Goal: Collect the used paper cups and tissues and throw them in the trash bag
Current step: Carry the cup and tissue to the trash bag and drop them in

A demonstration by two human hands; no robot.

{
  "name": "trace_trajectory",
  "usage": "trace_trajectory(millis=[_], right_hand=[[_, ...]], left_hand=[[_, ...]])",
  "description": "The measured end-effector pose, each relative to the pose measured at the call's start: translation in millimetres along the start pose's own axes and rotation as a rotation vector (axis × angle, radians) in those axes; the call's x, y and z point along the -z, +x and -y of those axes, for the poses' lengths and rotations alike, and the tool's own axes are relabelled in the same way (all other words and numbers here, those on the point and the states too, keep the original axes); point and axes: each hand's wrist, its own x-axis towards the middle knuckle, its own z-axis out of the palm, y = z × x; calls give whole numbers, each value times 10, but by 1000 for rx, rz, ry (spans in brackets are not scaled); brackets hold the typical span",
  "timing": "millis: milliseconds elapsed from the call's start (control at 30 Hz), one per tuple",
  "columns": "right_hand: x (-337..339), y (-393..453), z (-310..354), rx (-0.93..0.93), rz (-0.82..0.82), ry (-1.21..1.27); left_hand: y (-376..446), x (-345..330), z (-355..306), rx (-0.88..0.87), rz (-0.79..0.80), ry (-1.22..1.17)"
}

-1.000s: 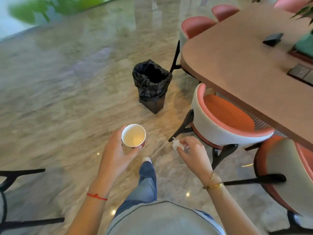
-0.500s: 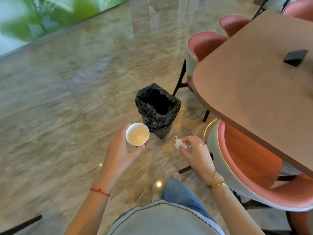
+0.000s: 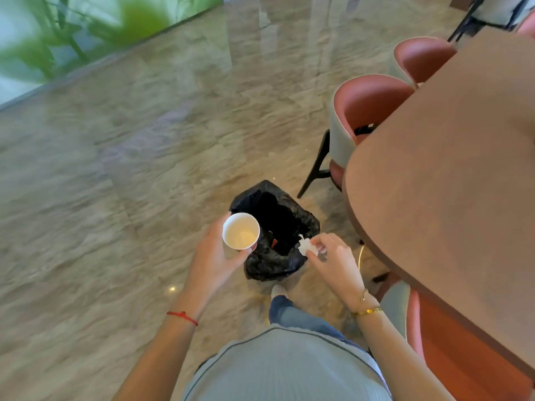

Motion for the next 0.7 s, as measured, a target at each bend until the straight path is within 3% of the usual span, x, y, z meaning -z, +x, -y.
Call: trace_trajectory(millis=[333, 567, 700], right_hand=[[-165, 1646, -257, -48, 126, -28], [-453, 2217, -423, -189, 300, -45], [-439, 2342, -478, -216, 290, -30]], left_hand=[[1648, -610, 205, 126, 85, -5], [2283, -1033, 380, 207, 200, -24], [2474, -1103, 484, 244, 285, -9]])
